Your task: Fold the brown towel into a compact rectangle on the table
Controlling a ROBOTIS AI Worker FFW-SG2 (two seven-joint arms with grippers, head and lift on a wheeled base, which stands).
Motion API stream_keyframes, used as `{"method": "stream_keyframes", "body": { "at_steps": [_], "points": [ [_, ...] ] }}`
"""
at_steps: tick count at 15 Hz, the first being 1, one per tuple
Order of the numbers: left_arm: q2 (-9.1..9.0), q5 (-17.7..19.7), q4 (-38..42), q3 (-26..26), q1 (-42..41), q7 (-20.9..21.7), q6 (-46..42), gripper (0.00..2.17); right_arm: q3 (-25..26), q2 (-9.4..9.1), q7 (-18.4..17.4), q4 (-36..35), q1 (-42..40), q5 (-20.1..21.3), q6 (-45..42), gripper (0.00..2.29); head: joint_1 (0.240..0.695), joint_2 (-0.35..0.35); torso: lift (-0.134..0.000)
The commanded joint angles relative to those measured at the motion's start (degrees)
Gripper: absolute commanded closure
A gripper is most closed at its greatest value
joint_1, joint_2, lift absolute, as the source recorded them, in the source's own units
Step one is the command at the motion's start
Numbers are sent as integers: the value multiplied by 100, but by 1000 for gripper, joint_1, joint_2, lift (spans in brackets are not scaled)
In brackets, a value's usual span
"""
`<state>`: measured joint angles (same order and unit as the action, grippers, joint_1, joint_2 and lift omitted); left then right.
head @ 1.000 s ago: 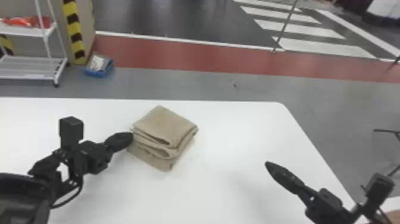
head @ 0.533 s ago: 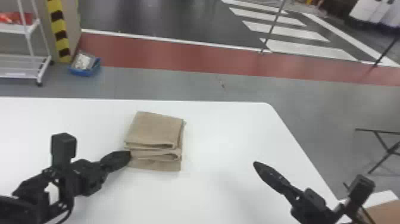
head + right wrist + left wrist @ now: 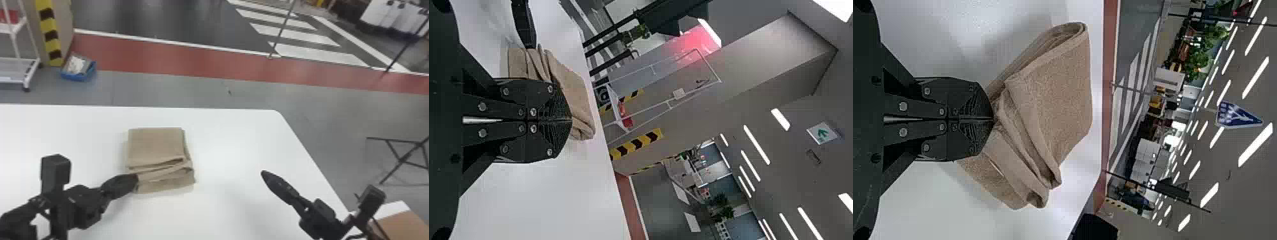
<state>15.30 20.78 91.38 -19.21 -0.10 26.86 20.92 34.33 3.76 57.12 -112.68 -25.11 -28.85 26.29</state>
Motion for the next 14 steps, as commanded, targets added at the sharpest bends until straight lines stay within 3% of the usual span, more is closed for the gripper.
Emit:
{"method": "stream_keyframes", "body": {
  "at_steps": [1, 3, 4, 5, 6, 7, 10, 11, 14],
  "points": [
    [87, 128, 635, 392, -271, -5, 189, 1673, -41, 107, 1, -17, 401, 134, 443, 1551, 695, -350, -124],
    [210, 365, 1031, 752, -438, -5, 172, 1112, -436, 529, 27, -114, 885, 600, 1111, 1214, 695, -337, -124],
    [254, 576, 1136, 981, -508, -5, 172, 640, -735, 749, 18, -122, 1201, 872, 1410, 910, 695, -314, -124],
    [280, 726, 1171, 1157, -543, -14, 172, 363, -1113, 898, 18, -114, 1517, 1224, 1427, 512, 695, -291, -124],
    [324, 796, 1171, 1341, -605, -75, 172, 245, -1482, 951, 10, -87, 1834, 1637, 1427, 397, 695, -265, -124],
    [324, 831, 1154, 1438, -631, -137, 119, 194, -1904, 951, 18, 18, 2177, 2147, 1427, 390, 695, -201, -124],
    [359, 945, 1066, 1728, -675, -743, 13, 194, -2915, 942, 10, 379, 2924, 3210, 1339, 299, 695, -98, -124],
    [368, 1007, 996, 1868, -710, -796, -215, 194, -3196, 942, 18, 387, 3064, 3597, 1304, 299, 695, -36, -124],
    [447, 1174, 917, 2009, -745, -787, -584, 194, -4040, 1021, 177, 449, 3390, 4810, 671, 299, 695, 40, -124]
  ]
}}
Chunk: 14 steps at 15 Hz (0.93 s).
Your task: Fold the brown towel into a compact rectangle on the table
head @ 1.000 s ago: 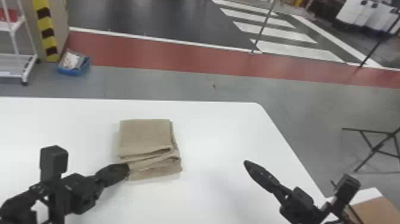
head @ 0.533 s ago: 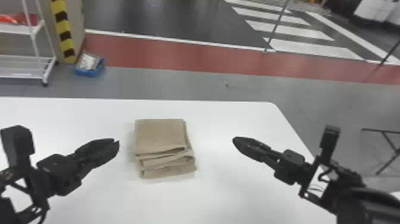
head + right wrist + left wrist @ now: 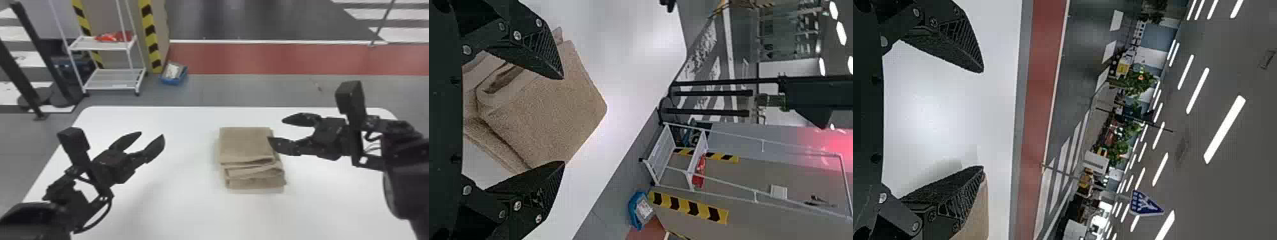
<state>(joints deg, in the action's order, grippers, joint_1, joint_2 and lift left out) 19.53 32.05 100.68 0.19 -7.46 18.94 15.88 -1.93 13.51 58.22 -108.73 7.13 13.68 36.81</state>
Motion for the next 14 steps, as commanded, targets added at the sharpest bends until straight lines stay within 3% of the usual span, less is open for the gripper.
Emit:
{"method": "stream_keyframes", "body": {
  "at_steps": [1, 6, 8, 10, 12, 14],
  "points": [
    [25, 47, -4, 69, -28, 49, -273, 194, -660, 72, 172, 168, 280, 821, -679, 296, 695, 60, -124],
    [112, 64, 57, 60, -54, 84, -343, 198, -1574, 64, 734, 687, 605, 2640, -2085, 336, 695, 138, -124],
    [121, 47, 57, 60, -80, 84, -343, 198, -1785, 55, 980, 854, 728, 2939, -2296, 471, 695, 154, -124],
    [130, 29, 57, 60, -80, 75, -326, 198, -1934, 72, 998, 924, 719, 3273, -2402, 475, 695, 171, -124],
    [139, 20, 57, 60, -80, 75, -326, 198, -1943, 72, 1024, 1003, 745, 3422, -2419, 623, 695, 175, -124],
    [130, 20, 48, 51, -80, 84, -308, 198, -1943, 116, 1130, 1021, 719, 3387, -2402, 623, 695, 173, -124]
  ]
}}
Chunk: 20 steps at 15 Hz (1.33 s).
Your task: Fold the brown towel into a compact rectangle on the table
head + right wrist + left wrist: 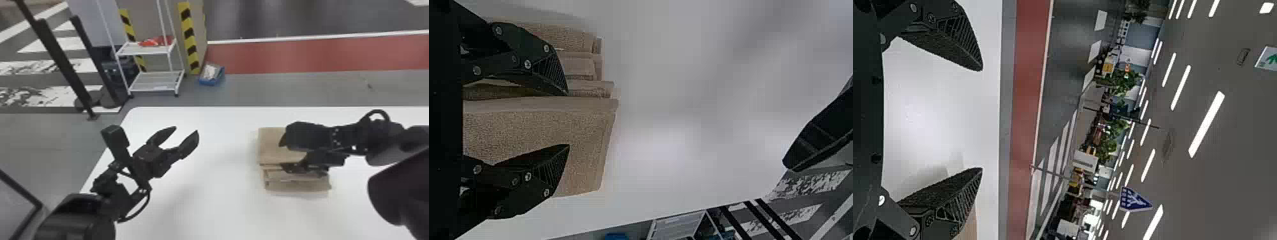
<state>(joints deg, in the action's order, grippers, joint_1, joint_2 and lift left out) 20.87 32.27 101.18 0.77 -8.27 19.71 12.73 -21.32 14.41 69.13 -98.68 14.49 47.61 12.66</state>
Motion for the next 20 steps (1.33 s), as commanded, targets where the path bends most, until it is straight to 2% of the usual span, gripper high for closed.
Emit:
{"method": "stream_keyframes", "body": {
  "at_steps": [1, 4, 13, 20],
  "points": [
    [-4, -2, -11, -16, 1, -2, 6, 198, -4, 35, 65, 24, -43, 29, 13, 623, 695, 170, -124],
    [-4, -2, -20, -33, 9, 7, 6, 198, -4, 53, 171, 50, -61, -6, 13, 623, 695, 164, -124],
    [-4, -2, 7, -33, -43, 33, -11, 198, -48, -52, 179, 331, 10, 161, 48, 674, 695, 154, -124],
    [-4, -10, 59, -24, -79, 42, 6, 198, -12, -44, 153, 331, 80, 161, 101, 674, 695, 154, -124]
  ]
}}
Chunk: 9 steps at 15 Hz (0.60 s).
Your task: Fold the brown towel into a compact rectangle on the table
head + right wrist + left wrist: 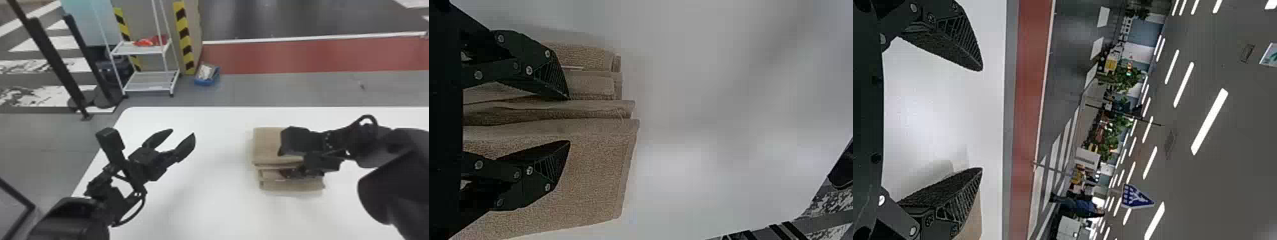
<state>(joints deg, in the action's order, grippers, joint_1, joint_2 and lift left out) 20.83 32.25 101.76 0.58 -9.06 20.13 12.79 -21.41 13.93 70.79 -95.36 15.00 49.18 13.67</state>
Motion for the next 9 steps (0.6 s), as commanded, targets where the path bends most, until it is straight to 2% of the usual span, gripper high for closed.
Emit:
{"method": "stream_keyframes", "body": {
  "at_steps": [1, 4, 5, 8, 9],
  "points": [
    [9, -8, 2, -5, 0, 8, 0, 198, 32, -5, -39, 0, 38, -14, 1, 674, 695, 153, -124],
    [0, -26, 2, -5, -8, 17, 0, 198, 41, -5, -4, 88, 108, 4, 18, 677, 695, 149, -124],
    [0, -26, 2, -5, 0, 17, 0, 198, 32, -13, 31, 96, 117, 4, 36, 761, 695, 148, -124],
    [0, -26, 2, -14, 0, 17, 0, 198, 58, -110, 190, 202, 126, 135, 36, 826, 695, 146, -124],
    [0, -26, 2, -14, 0, 17, 0, 198, 58, -128, 233, 237, 143, 171, 53, 1025, 695, 146, -124]
  ]
}}
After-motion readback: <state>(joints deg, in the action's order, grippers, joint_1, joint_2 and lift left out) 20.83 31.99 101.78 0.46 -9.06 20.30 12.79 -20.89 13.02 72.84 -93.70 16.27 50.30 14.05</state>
